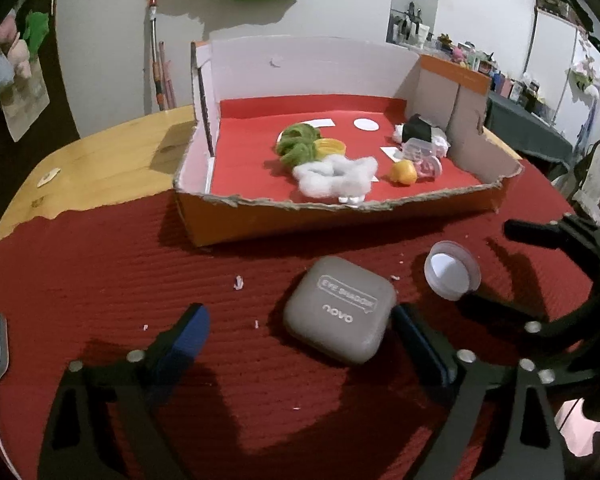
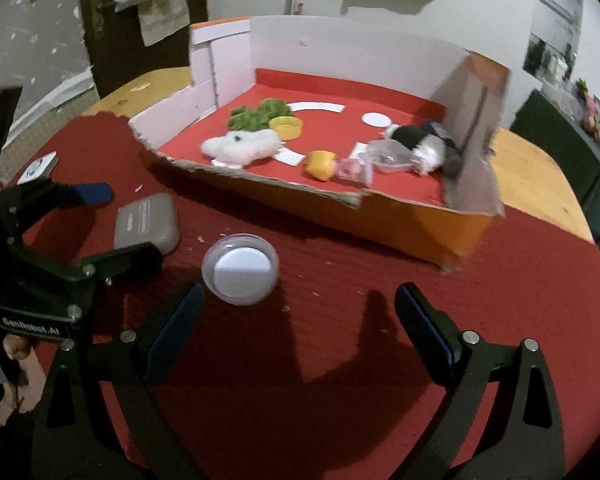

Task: Organize objects
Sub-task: 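Grasp the grey eye shadow case with the left gripper while the right gripper grasps the clear lid, then carry the grey case and clear lid over the box with both grippers, then lower the grey case and clear lid into the box and open both grippers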

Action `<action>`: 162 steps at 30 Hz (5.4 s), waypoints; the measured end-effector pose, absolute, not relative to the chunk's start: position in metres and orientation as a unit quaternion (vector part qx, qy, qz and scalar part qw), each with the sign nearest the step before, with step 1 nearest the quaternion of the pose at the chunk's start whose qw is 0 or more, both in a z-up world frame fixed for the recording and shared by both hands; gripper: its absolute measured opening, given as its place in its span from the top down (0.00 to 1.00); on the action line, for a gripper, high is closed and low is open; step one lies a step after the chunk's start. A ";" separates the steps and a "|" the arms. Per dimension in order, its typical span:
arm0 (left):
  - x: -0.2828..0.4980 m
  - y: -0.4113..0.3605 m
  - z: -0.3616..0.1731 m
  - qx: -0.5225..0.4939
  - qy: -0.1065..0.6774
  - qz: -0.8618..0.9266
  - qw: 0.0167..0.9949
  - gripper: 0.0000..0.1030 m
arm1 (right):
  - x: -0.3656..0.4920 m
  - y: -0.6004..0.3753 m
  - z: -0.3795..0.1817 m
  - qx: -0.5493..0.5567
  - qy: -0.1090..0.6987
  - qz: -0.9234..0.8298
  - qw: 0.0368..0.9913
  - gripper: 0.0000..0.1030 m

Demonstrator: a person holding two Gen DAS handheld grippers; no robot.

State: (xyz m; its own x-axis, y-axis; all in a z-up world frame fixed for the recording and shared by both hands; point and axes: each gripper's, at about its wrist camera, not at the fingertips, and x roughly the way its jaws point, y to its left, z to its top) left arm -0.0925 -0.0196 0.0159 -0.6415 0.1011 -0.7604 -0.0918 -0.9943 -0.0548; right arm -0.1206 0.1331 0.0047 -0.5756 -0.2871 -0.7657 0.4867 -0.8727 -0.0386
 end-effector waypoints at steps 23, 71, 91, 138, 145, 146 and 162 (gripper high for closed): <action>-0.085 -0.011 0.028 -0.409 -0.007 0.907 0.104 0.46 | -0.110 0.121 0.022 0.392 0.116 -0.876 0.258 0.62; -0.155 0.004 0.085 -0.377 0.000 0.917 0.130 0.46 | -0.182 0.146 0.062 0.404 0.055 -0.875 0.262 0.62; -0.182 0.029 0.048 -0.451 0.014 0.866 0.216 0.46 | -0.213 0.159 0.037 0.464 0.104 -0.850 0.227 0.62; -0.201 0.019 0.036 -0.434 0.056 0.888 0.139 0.46 | -0.232 0.140 0.022 0.490 0.086 -0.830 0.253 0.62; -0.194 0.019 0.042 -0.423 0.060 0.894 0.137 0.46 | -0.229 0.140 0.026 0.478 0.084 -0.837 0.254 0.61; -0.194 0.019 0.043 -0.422 0.061 0.894 0.137 0.46 | -0.228 0.140 0.027 0.476 0.083 -0.838 0.254 0.61; -0.157 0.007 0.067 -0.365 0.055 0.926 0.081 0.29 | -0.199 0.150 0.044 0.412 0.034 -0.883 0.223 0.40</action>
